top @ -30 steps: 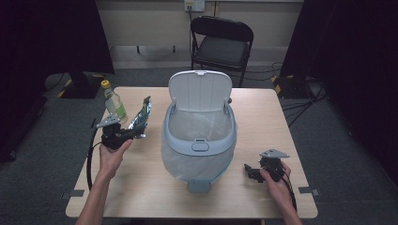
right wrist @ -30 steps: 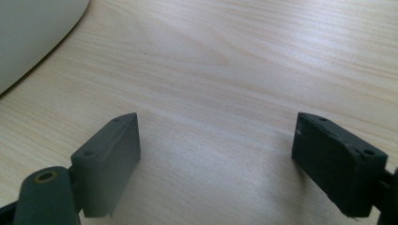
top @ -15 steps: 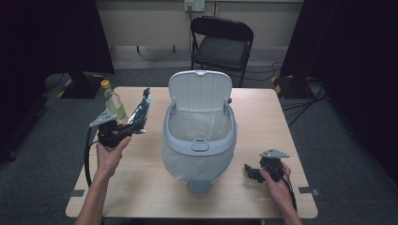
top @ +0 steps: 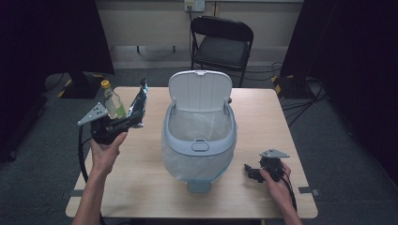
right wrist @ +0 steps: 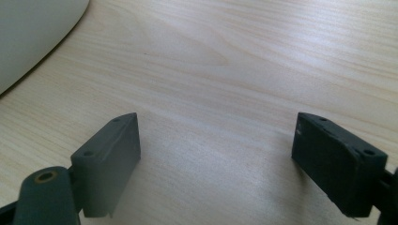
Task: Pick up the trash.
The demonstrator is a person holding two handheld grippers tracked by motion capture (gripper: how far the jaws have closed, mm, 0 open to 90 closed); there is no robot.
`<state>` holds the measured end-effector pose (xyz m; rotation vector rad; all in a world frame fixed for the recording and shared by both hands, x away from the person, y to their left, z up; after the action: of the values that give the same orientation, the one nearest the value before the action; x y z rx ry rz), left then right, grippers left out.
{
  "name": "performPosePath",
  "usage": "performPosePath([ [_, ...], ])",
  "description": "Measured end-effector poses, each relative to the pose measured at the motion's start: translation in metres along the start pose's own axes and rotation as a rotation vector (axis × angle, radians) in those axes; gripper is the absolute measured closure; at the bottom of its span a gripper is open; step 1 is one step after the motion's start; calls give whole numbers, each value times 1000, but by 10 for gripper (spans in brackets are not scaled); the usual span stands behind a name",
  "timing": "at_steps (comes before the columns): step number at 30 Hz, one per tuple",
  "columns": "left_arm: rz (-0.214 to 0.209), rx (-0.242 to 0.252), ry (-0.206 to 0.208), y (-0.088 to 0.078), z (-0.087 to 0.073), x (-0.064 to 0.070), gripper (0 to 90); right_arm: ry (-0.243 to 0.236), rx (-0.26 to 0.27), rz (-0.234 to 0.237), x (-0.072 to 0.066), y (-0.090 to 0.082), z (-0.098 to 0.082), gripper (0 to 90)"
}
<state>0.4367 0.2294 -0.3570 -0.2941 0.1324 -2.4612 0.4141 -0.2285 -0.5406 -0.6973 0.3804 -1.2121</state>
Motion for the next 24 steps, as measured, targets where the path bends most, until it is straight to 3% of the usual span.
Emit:
performPosePath([
  [3, -25, 36, 6, -3, 9, 7, 899, 0, 0, 0, 0, 0, 0, 146],
  [6, -10, 43, 36, -7, 16, 14, 898, 0, 0, 0, 0, 0, 0, 146],
  [13, -31, 88, 82, -17, 33, 28, 899, 0, 0, 0, 0, 0, 0, 146],
  [24, -88, 163, 133, -13, 61, 59, 899, 0, 0, 0, 0, 0, 0, 146],
])
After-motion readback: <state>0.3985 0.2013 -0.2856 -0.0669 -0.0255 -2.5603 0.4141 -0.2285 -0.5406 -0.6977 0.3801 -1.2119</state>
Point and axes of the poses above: each handheld gripper's, and its own axes: y roughly forward along the jaws, z roughly out of its top, x roughly to its right, the point moved 6 cm from there along y, roughly forward along the jaws, and after that the axes turned 7 degrees about -z, right-handed, at the moved point
